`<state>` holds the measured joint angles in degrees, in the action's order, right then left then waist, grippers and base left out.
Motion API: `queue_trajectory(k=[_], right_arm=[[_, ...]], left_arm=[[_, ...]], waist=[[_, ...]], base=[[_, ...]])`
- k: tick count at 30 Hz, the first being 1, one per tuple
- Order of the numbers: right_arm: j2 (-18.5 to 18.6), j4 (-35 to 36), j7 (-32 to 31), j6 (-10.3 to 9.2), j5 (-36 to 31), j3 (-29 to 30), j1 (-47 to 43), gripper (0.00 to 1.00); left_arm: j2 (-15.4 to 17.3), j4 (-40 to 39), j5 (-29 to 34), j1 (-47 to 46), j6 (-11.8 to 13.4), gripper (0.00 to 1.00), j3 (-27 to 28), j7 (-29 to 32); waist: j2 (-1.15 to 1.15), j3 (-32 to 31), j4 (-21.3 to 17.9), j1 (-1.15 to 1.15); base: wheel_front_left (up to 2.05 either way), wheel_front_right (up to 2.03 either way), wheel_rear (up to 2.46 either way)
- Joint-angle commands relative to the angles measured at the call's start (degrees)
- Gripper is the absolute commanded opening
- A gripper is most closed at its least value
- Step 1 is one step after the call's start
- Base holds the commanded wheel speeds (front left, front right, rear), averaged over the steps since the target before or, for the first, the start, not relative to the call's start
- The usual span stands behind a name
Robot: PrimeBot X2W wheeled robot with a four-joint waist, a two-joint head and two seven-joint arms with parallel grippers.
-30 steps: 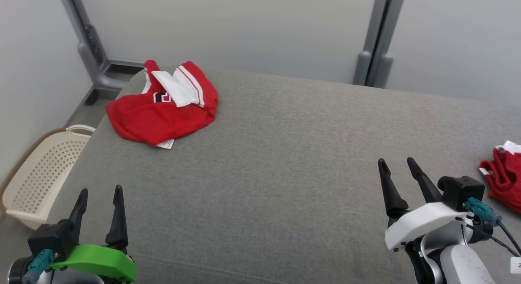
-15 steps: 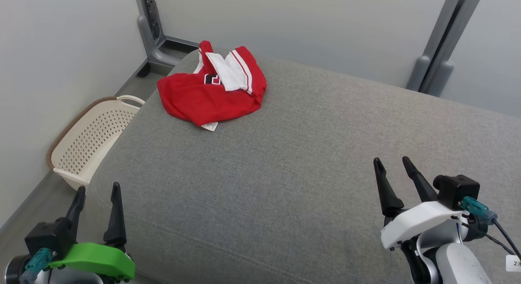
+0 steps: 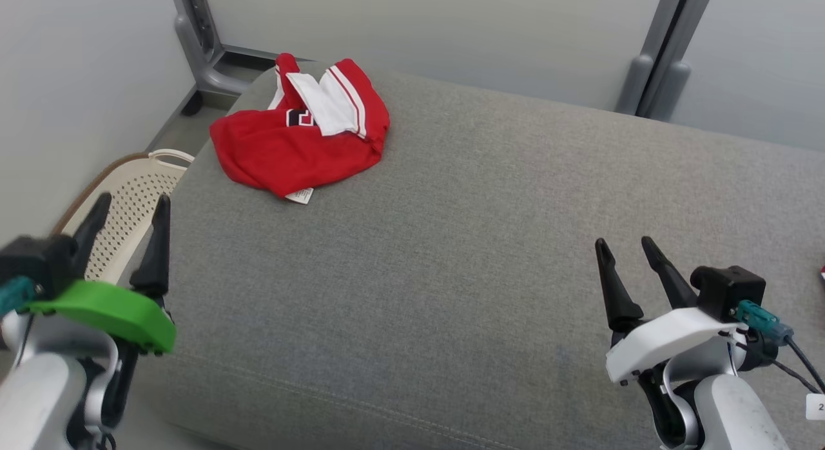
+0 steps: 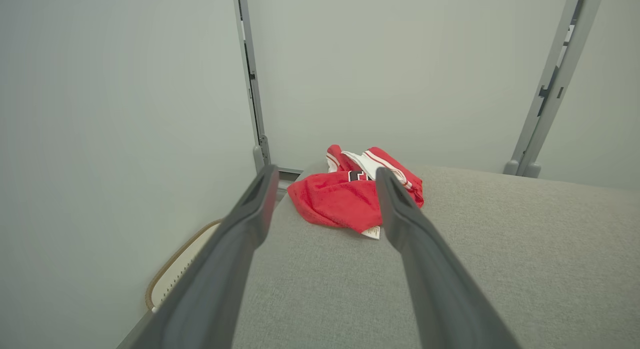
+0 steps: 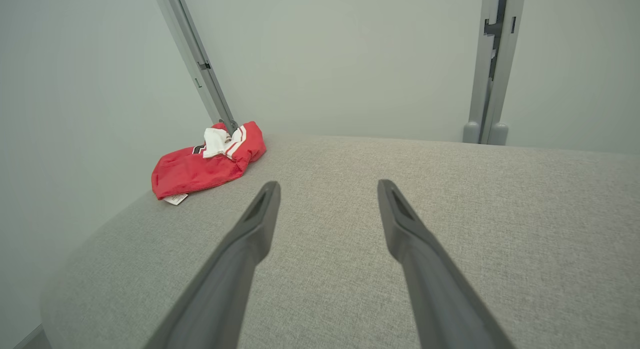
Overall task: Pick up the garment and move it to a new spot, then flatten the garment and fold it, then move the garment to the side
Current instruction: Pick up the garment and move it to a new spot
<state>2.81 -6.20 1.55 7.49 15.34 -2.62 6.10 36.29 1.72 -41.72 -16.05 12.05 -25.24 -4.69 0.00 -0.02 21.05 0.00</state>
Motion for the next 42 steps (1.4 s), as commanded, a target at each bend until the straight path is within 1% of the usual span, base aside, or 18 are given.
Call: queue_trajectory(k=[1, 6, 9, 10, 13, 16, 21, 26, 30, 35, 42], right_arm=[[0.17, 0.59, -0.23, 0.00, -0.29, 0.16, 1.04, 1.00], [0.19, 3.13, -1.27, 0.00, -2.02, 0.89, 3.95, 1.00], [0.19, 4.55, -1.84, 0.00, -3.35, 1.30, 6.14, 1.00], [0.19, 5.25, -2.05, 0.00, -3.69, 1.43, 7.53, 1.00], [0.18, 6.19, -2.20, 0.00, -3.98, 1.62, 9.28, 1.00], [0.16, 7.02, -2.33, 0.00, -4.39, 1.63, 10.84, 1.00], [0.15, 9.18, -2.84, 0.00, -5.52, 1.85, 12.86, 1.00], [0.13, 11.18, -3.29, 0.00, -6.23, 2.11, 13.76, 1.00], [0.13, 12.86, -3.86, 0.00, -6.81, 2.55, 14.31, 1.00], [0.13, 15.03, -4.95, 0.00, -7.91, 3.11, 14.57, 1.00], [0.31, 17.00, -6.36, 0.00, -9.10, 3.34, 14.74, 1.00]], left_arm=[[0.44, 0.43, -0.34, -2.42, -1.00, 1.00, -0.04, 1.03], [2.31, 4.80, -1.85, -12.81, -5.21, 1.00, 0.60, 6.52], [3.93, 8.34, -1.73, -18.57, -7.76, 1.00, 0.67, 9.33], [4.38, 10.96, -3.22, -22.04, -9.03, 1.00, 1.62, 11.01], [5.45, 15.15, -3.31, -26.63, -10.41, 1.00, 2.11, 12.86], [4.90, 19.56, -4.39, -30.43, -10.77, 1.00, 2.97, 14.17], [5.64, 26.15, -5.09, -35.73, -11.53, 1.00, 4.03, 15.41], [6.06, 30.40, -4.83, -38.83, -11.83, 1.00, 4.48, 15.10], [5.10, 33.66, -5.09, -41.03, -12.24, 1.00, 4.57, 14.67], [4.45, 37.19, -4.66, -43.08, -13.39, 1.00, 3.78, 14.68], [1.59, 41.75, -4.73, -45.79, -14.44, 1.00, 2.91, 13.24]], waist=[[0.00, 2.54, -2.35, 0.00], [0.00, 7.90, -6.81, 0.00], [0.00, 11.56, -9.96, 0.00], [0.00, 14.17, -12.05, 0.00], [0.00, 17.80, -14.84, 0.00], [0.00, 21.14, -17.33, 0.00], [0.00, 26.36, -20.44, 0.00], [0.00, 29.62, -21.88, 0.00], [0.00, 32.07, -22.31, 0.00], [0.00, 34.61, -22.02, 0.00], [0.00, 36.78, -20.97, 0.00]], base=[[0.00, 0.00, 0.00], [0.00, 0.00, 0.00], [0.00, 0.00, 0.00], [0.00, 0.00, 0.00], [0.00, 0.00, 0.00], [0.00, 0.00, 0.00], [0.00, 0.00, 0.00], [0.00, 0.00, 0.00], [0.00, 0.00, 0.00], [0.00, 0.00, 0.00], [0.00, 0.00, 0.00]])
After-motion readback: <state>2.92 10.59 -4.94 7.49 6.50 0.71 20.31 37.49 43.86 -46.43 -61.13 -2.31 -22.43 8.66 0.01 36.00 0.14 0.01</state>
